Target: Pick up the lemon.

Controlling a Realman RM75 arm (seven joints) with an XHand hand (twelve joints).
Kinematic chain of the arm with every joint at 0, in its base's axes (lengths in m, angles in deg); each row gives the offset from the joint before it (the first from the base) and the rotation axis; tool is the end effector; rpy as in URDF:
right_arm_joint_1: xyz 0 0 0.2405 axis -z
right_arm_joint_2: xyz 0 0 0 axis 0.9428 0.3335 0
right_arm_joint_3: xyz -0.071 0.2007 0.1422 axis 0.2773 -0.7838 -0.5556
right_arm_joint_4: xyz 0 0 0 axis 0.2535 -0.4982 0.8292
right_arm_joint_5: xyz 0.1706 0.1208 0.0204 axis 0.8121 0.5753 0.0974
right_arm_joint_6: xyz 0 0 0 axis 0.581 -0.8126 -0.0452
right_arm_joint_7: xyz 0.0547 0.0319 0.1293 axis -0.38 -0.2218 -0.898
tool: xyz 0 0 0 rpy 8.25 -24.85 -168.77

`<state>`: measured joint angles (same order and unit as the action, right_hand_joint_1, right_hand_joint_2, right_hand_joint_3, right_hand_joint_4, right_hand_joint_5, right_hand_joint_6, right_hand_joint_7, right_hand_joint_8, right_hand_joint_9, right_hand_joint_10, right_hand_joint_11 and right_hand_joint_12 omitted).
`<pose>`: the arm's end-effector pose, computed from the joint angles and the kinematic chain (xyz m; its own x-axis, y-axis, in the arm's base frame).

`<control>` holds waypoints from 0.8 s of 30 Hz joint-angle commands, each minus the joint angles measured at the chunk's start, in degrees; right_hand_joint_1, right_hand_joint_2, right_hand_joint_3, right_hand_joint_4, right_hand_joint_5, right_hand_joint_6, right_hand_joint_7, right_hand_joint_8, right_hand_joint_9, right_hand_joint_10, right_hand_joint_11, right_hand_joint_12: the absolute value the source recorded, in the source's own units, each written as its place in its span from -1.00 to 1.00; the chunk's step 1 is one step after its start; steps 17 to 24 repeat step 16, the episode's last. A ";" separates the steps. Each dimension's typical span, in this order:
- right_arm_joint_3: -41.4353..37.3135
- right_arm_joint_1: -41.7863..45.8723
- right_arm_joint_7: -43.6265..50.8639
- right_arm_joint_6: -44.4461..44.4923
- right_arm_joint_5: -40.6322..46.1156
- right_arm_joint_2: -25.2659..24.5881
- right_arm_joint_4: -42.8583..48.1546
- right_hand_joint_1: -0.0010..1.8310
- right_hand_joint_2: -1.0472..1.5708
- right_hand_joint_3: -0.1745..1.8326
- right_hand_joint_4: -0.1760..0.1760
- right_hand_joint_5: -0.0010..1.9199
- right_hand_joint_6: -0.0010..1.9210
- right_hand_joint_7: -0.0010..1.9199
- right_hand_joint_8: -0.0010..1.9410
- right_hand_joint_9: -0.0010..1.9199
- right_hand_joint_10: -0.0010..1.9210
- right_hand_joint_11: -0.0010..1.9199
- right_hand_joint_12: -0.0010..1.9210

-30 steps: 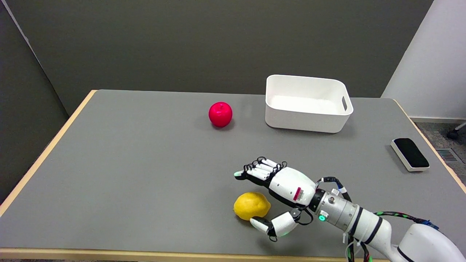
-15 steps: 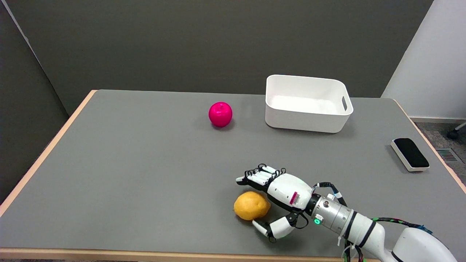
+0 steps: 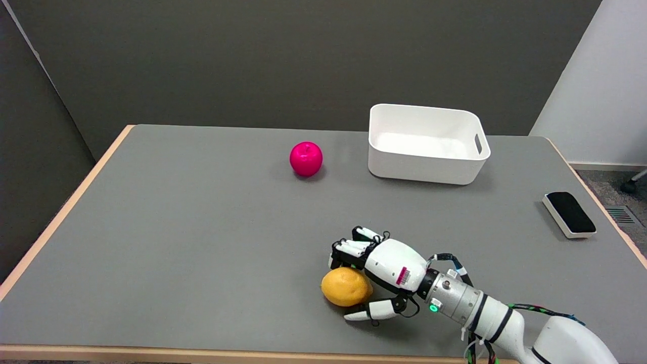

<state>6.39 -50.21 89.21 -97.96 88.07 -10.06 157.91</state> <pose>-0.3186 -0.2287 0.2686 0.9442 -0.1997 0.2618 -0.3276 -0.4895 0.8082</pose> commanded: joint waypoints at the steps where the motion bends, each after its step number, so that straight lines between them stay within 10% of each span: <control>1: -5.97 -8.35 2.96 -12.22 0.72 -5.28 -8.93 0.19 0.85 -0.73 -0.84 -0.56 0.68 -0.41 1.00 -0.41 0.99 -0.89 1.00; 24: -21.80 -29.19 2.85 3.05 0.64 -0.69 -11.82 0.14 0.88 -0.79 -0.76 -0.60 0.73 -0.40 0.98 -0.31 0.99 -0.77 1.00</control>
